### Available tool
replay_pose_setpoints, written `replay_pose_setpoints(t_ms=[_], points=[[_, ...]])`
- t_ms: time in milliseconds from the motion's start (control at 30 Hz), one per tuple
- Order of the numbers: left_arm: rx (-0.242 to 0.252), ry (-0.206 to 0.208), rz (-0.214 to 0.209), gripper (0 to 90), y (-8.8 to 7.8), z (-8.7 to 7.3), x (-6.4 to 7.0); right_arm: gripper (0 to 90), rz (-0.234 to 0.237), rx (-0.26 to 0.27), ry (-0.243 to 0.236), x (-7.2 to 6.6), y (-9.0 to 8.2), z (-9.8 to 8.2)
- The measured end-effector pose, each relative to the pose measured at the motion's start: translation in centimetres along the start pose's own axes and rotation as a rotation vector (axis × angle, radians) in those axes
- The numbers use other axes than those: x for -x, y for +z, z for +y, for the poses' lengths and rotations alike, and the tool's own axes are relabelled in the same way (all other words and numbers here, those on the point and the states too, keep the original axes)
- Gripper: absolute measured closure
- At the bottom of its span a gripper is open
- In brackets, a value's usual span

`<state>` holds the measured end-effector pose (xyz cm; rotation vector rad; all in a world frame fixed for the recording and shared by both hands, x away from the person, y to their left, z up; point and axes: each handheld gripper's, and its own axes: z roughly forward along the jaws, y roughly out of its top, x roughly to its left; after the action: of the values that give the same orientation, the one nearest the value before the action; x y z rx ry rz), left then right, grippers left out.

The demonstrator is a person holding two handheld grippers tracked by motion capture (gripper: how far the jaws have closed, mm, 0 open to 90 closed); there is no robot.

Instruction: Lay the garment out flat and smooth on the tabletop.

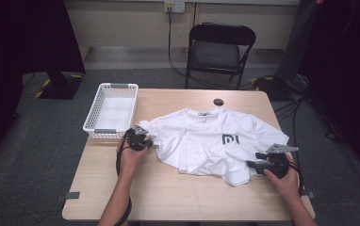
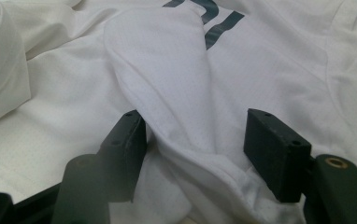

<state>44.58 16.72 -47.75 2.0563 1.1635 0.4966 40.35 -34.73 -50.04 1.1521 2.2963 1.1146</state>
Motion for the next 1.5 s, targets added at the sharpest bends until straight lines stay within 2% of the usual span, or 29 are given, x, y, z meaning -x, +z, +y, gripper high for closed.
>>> replay_pose_setpoints(t_ms=[100, 200, 367, 533, 567, 633, 667, 700, 800, 833, 900, 967, 1000, 1100, 1133, 1167, 1200, 1233, 1267, 1300, 1367, 1400, 1433, 1467, 1500], points=[[0.016, -0.027, 0.008, 86.4, -1.5, -0.9, -0.7, 38.4, 0.001, 0.000, 0.001, 0.0, 0.0, 0.0], [0.002, -0.050, 0.026, 86.4, -2.7, -2.2, -1.6, 38.3, 0.001, 0.000, 0.000, 0.0, 0.0, 0.0], [-0.002, -0.112, 0.034, 86.2, -3.8, -4.4, -2.9, 38.3, 0.000, 0.000, 0.000, 0.0, 0.0, 0.0], [-0.044, -0.148, 0.029, 84.8, -4.2, -5.4, -2.1, 38.3, 0.000, 0.000, 0.000, 0.0, 0.0, 0.0], [-0.052, -0.156, 0.043, 82.9, -4.4, -5.4, -1.9, 38.4, 0.000, 0.000, -0.001, 0.0, 0.0, 0.0], [-0.064, -0.132, 0.097, 73.3, -4.6, -5.1, -1.7, 38.3, 0.000, 0.000, -0.001, 0.0, 0.0, 0.0], [-0.058, -0.143, 0.101, 73.8, -4.7, -4.8, -1.8, 38.4, -0.001, 0.000, -0.001, 0.0, 0.0, 0.0], [-0.040, -0.156, 0.109, 72.8, -4.7, -4.6, -1.8, 38.3, -0.001, 0.000, -0.002, 0.0, 0.0, 0.0], [0.035, -0.172, 0.139, 62.5, -4.1, -3.6, -2.1, 38.3, -0.001, 0.000, -0.002, 0.0, 0.0, 0.0], [0.041, -0.179, 0.144, 61.1, -3.8, -3.3, -2.3, 38.4, -0.001, 0.000, -0.001, 0.0, 0.0, 0.0], [0.061, -0.186, 0.179, 59.5, -2.9, -2.9, -2.7, 38.4, -0.001, 0.000, -0.002, 0.0, 0.0, 0.0], [0.069, -0.219, 0.178, 60.1, -2.1, -2.7, -2.8, 38.4, -0.001, 0.000, -0.002, 0.0, 0.0, 0.0], [0.070, -0.213, 0.186, 60.2, -1.7, -2.7, -2.8, 38.3, -0.001, 0.001, -0.002, 0.0, 0.0, 0.0], [0.059, -0.192, 0.169, 57.5, -0.7, -2.6, -2.2, 38.3, -0.001, 0.000, -0.001, 0.0, 0.0, 0.0], [0.042, -0.179, 0.165, 57.5, -0.5, -2.6, -2.1, 38.3, -0.001, 0.000, -0.001, 0.0, 0.0, 0.0], [0.023, -0.162, 0.175, 62.3, -0.4, -2.6, -2.0, 38.3, -0.001, 0.000, -0.001, 0.0, 0.0, 0.0], [0.028, -0.155, 0.175, 68.1, -0.3, -2.6, -2.0, 38.3, -0.001, 0.000, -0.001, 0.0, 0.0, 0.0], [0.023, -0.166, 0.167, 75.8, -0.4, -2.6, -2.1, 38.3, -0.001, 0.001, -0.002, 0.0, 0.0, 0.0], [0.015, -0.173, 0.186, 82.8, -0.6, -2.5, -2.1, 38.4, -0.001, 0.001, -0.002, 0.0, 0.0, 0.0], [0.013, -0.167, 0.202, 85.5, -0.9, -2.6, -2.1, 38.4, -0.001, 0.001, -0.002, 0.0, 0.0, 0.0], [0.022, -0.193, 0.207, 86.3, -1.5, -2.8, -2.0, 38.3, -0.001, 0.001, -0.002, 0.0, 0.0, 0.0], [0.017, -0.187, 0.212, 86.2, -1.8, -3.0, -1.9, 38.4, -0.001, 0.000, -0.002, 0.0, 0.0, 0.0], [0.018, -0.200, 0.208, 85.9, -2.0, -3.3, -1.8, 38.4, -0.001, 0.001, -0.002, 0.0, 0.0, 0.0], [0.019, -0.214, 0.210, 84.6, -2.1, -3.7, -1.7, 38.4, 0.000, 0.000, -0.001, 0.0, 0.0, 0.0], [0.019, -0.223, 0.230, 81.1, -2.3, -4.0, -1.6, 38.4, 0.000, 0.000, -0.001, 0.0, 0.0, 0.0]])
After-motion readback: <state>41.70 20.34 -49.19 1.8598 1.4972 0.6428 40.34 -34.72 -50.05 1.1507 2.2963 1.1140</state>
